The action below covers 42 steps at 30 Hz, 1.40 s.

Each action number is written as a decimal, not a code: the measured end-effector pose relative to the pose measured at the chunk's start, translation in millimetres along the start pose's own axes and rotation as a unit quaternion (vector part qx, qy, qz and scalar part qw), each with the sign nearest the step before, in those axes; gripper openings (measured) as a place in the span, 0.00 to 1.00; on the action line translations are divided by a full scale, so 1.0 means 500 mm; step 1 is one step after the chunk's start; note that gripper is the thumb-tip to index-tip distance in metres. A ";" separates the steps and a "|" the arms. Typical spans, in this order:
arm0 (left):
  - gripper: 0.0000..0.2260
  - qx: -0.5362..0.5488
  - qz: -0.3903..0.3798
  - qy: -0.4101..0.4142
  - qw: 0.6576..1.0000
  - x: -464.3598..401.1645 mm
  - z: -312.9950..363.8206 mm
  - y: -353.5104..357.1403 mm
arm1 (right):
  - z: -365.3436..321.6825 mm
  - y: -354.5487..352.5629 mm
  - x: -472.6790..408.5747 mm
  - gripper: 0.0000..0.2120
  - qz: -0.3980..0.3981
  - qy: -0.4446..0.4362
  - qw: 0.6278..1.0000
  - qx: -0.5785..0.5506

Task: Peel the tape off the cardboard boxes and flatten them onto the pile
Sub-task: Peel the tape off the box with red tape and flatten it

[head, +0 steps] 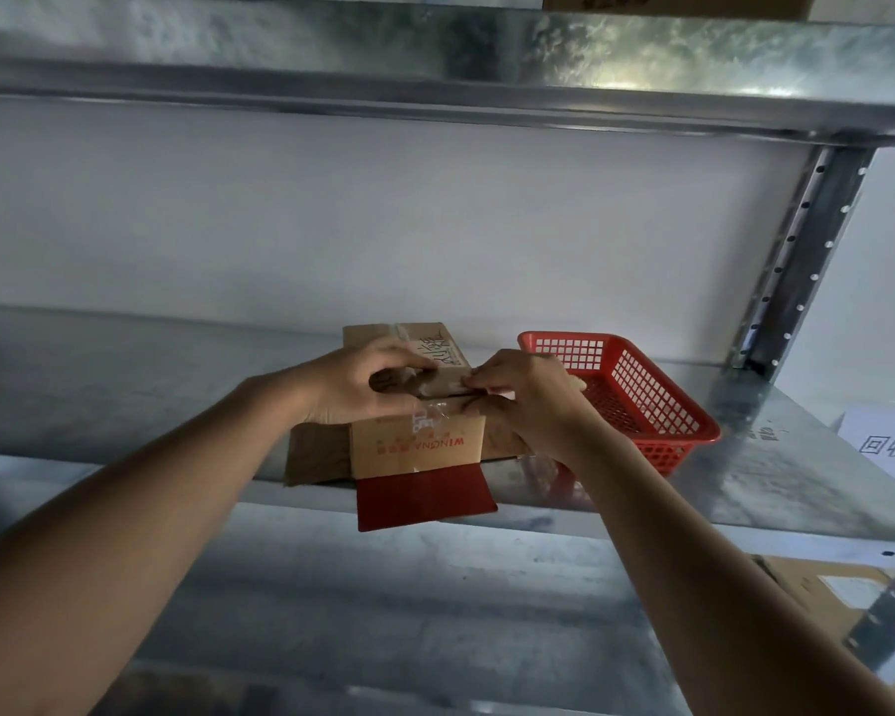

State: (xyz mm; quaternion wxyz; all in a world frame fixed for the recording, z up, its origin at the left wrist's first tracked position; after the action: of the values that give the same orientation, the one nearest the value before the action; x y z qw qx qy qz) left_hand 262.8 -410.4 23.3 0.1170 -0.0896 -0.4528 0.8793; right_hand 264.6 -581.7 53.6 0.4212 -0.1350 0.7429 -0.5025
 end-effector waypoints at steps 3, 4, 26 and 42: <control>0.29 -0.016 0.019 -0.004 1.000 0.013 -0.013 -0.011 | 0.008 0.013 -0.017 0.16 -0.015 0.022 1.000 -0.009; 0.30 -0.019 0.019 -0.004 1.000 0.015 -0.014 -0.013 | 0.010 0.019 -0.023 0.16 -0.019 0.030 0.999 -0.007; 0.15 -0.154 0.120 -0.022 0.981 0.033 -0.055 -0.089 | -0.110 0.135 -0.055 0.50 -0.075 0.162 0.983 0.050; 0.16 -0.037 0.022 0.006 0.999 0.043 -0.192 -0.186 | -0.016 0.139 -0.218 0.12 0.021 0.268 0.963 0.012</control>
State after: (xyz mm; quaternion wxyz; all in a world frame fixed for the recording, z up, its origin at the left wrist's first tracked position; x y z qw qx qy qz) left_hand 279.2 -277.7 43.0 0.0971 -0.1095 -0.4822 0.8637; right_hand 340.5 -476.7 48.6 0.2187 0.0258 0.8252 -0.5201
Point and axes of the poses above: each hand's wrist, its own x-axis away from the middle knuckle, its own y-axis out of the palm, z = x × y, the point moved 10 cm from there along -x, towards the middle knuckle, and after that the axes turned 5 degrees about x, right-handed, at the moved point
